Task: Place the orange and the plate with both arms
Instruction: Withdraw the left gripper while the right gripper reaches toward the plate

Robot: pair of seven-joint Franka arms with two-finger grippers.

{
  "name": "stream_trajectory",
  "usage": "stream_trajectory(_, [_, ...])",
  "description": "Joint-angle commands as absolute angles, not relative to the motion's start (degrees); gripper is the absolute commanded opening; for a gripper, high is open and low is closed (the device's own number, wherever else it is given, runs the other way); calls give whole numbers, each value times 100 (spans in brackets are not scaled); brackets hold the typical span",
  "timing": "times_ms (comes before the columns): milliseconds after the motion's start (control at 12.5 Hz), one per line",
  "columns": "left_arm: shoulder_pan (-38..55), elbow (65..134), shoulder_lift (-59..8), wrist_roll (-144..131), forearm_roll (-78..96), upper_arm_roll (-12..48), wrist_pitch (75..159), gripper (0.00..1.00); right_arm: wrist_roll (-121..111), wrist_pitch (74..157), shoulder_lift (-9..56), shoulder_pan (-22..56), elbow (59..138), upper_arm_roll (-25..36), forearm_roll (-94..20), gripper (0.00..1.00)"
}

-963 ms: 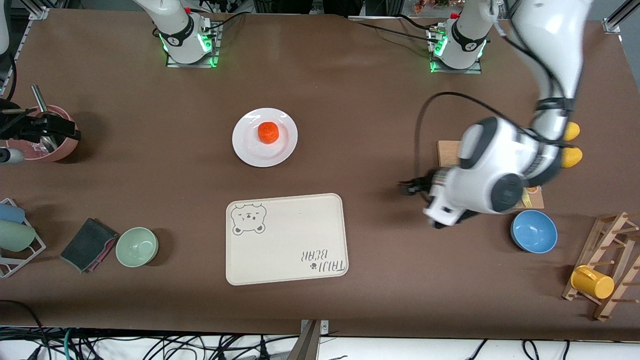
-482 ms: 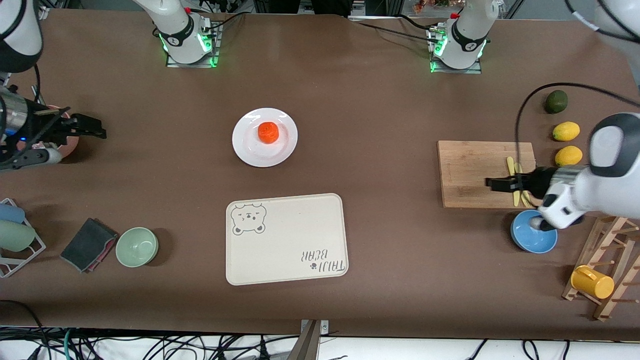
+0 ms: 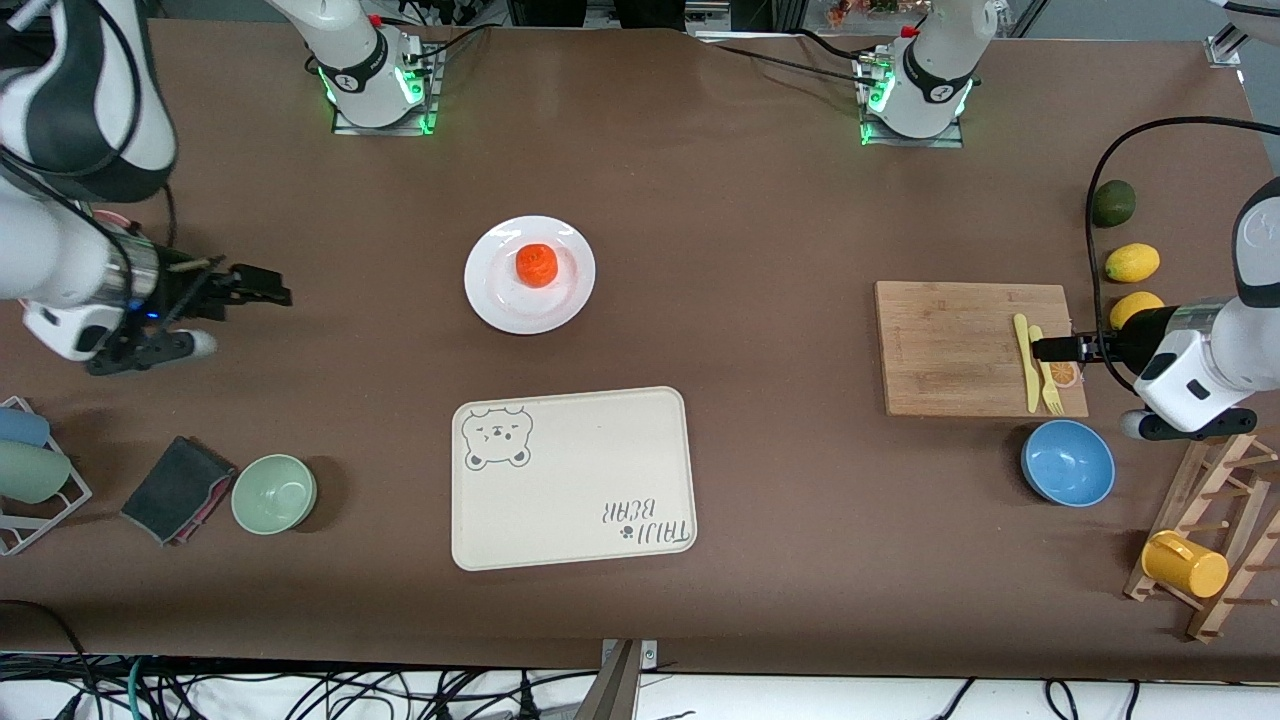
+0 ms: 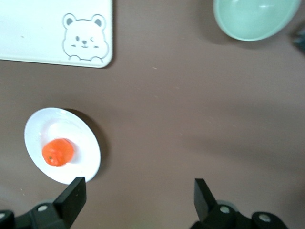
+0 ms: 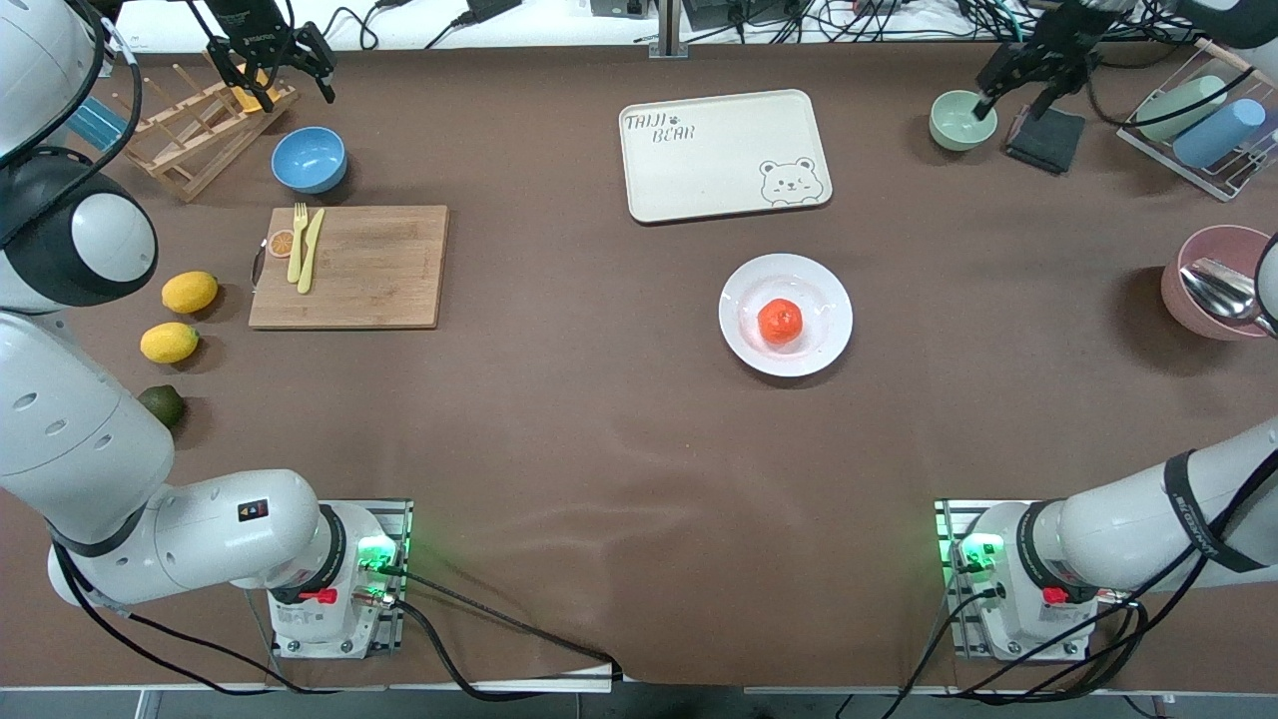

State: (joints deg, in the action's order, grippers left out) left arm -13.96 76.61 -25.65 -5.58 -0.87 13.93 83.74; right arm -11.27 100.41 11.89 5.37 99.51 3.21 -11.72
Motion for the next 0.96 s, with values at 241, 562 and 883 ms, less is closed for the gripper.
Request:
stream_trajectory(241, [298, 9586, -530, -457, 420, -580, 9991, 100, -2264, 11785, 1080, 519, 11740, -35, -3141, 100])
stream_trajectory(562, [308, 9458, -404, -466, 369, -554, 9618, 100, -3697, 11953, 1335, 510, 12338, -44, -4734, 100])
stream_trajectory(883, [238, 9158, -527, 44, 360, -589, 9123, 100, -5393, 11944, 1617, 501, 13085, -44, -6229, 100])
